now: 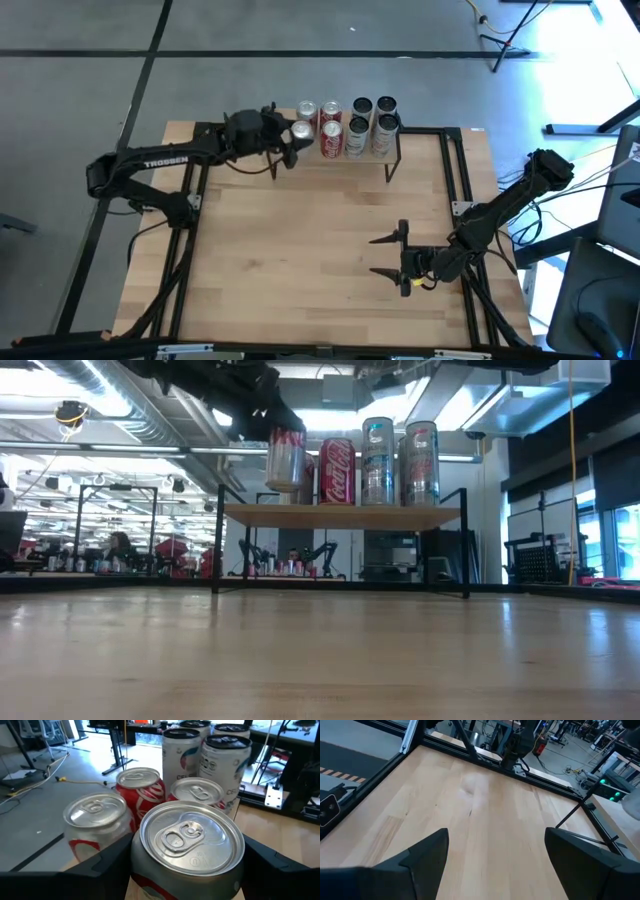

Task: Place canned beverage on shelf
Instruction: Put the silver soda can on the shelf aligned with the other silver soda can

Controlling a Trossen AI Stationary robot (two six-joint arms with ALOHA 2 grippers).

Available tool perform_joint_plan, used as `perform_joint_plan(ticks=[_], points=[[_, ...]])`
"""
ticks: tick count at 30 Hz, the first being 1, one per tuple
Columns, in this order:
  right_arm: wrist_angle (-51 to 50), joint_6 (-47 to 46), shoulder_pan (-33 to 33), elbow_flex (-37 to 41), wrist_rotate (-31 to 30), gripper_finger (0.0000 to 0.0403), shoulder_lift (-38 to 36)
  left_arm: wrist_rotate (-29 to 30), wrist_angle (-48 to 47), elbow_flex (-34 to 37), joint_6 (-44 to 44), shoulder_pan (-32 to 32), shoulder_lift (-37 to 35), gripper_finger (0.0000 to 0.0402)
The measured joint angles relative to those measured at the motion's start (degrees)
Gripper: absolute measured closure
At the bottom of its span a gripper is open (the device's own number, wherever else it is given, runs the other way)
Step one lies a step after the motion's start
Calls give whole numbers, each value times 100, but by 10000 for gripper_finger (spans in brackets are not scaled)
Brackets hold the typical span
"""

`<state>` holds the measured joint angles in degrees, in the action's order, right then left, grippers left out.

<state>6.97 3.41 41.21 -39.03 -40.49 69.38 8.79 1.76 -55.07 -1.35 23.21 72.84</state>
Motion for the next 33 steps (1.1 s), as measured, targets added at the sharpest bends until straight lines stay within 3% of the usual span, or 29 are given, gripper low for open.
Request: perform_joint_plan(ticks=[12, 21, 33], points=[[-1, -14, 0, 0, 72, 88, 2, -221, 398, 0, 147, 173, 537, 142], [-29, -30, 0, 0, 112, 88, 2, -329, 398, 0, 161, 232, 537, 91], [-27, -32, 0, 0, 112, 88, 2, -386, 416, -4, 190, 233, 535, 81]])
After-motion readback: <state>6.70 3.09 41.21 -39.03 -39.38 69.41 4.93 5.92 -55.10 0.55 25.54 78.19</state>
